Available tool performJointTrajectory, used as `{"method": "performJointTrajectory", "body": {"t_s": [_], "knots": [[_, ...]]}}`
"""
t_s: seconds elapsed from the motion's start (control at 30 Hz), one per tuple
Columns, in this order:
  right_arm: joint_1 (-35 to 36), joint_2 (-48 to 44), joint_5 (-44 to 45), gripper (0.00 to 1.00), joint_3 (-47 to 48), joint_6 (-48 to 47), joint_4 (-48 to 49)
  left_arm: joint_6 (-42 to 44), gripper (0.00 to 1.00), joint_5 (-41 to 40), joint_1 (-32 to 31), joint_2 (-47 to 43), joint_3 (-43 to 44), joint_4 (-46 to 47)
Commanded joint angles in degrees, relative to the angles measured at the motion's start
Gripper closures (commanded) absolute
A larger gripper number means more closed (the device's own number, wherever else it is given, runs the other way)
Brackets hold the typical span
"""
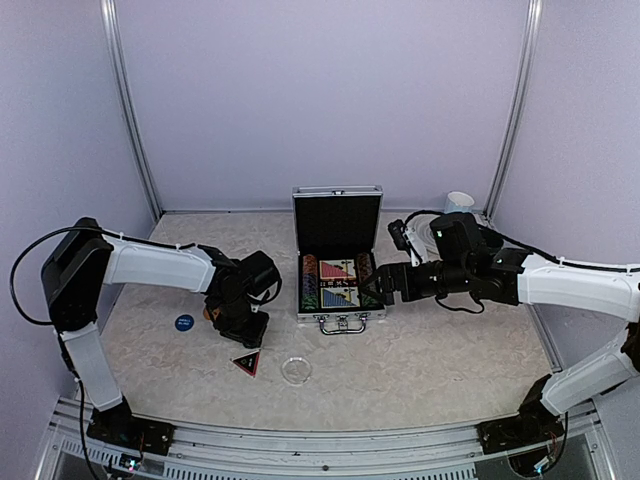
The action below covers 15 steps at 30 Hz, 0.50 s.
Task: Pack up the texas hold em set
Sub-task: Pick up the poker chip from the center of the board.
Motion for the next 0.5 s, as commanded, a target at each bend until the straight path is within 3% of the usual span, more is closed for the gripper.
{"method": "performJointTrajectory", "body": {"t_s": [0.0, 0.47], "knots": [[0.41, -0.62, 0.32, 0.01, 0.96, -0.36, 1.07, -0.51, 0.6, -0.33, -0.98, 1.16, -2.11, 0.16], [0.36, -0.08, -1.04, 0.01, 1.65, 0.21, 0.84, 0.5, 0.59, -4.11, -1.17, -0.78, 4.84, -1.83]]}}
